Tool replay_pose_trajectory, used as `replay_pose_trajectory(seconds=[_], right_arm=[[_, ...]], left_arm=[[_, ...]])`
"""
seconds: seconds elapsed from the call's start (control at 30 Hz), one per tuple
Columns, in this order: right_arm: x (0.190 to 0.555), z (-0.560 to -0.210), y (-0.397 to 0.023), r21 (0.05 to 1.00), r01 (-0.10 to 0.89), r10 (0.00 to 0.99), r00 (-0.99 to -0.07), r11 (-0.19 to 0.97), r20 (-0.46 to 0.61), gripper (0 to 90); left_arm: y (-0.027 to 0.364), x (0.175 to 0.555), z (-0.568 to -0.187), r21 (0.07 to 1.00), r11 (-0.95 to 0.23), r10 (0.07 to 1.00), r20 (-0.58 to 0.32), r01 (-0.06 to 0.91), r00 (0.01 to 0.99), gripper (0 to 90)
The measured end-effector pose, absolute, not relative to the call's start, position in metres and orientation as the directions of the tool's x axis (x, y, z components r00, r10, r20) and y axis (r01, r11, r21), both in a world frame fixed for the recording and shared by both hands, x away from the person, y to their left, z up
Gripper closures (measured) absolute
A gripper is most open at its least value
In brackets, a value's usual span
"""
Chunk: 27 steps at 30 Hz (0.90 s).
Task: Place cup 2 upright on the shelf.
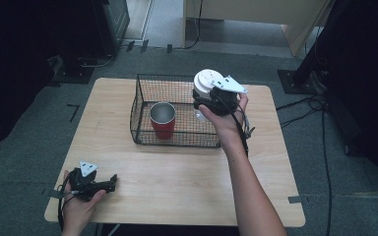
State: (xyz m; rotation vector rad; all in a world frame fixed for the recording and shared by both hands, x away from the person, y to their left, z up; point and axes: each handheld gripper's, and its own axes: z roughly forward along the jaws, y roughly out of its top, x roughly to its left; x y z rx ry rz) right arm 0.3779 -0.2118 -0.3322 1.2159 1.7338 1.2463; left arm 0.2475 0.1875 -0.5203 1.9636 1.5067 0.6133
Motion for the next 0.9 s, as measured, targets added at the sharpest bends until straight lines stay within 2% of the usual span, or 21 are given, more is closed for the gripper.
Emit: replay_pose_trajectory(seconds=[0.4,0.9], right_arm=[[0.403,-0.365,-0.195,0.927,0.348,0.948,-0.318,0.139,-0.023,16.0],[0.414,-0.397,-0.189,0.899,0.411,0.952,-0.306,0.149,-0.018,16.0]], left_arm=[[0.188,0.247,-0.520,0.688,-0.193,0.966,0.010,0.700,0.257,0.0],[0.188,0.247,-0.520,0.688,-0.193,0.966,0.010,0.700,0.257,0.0]])
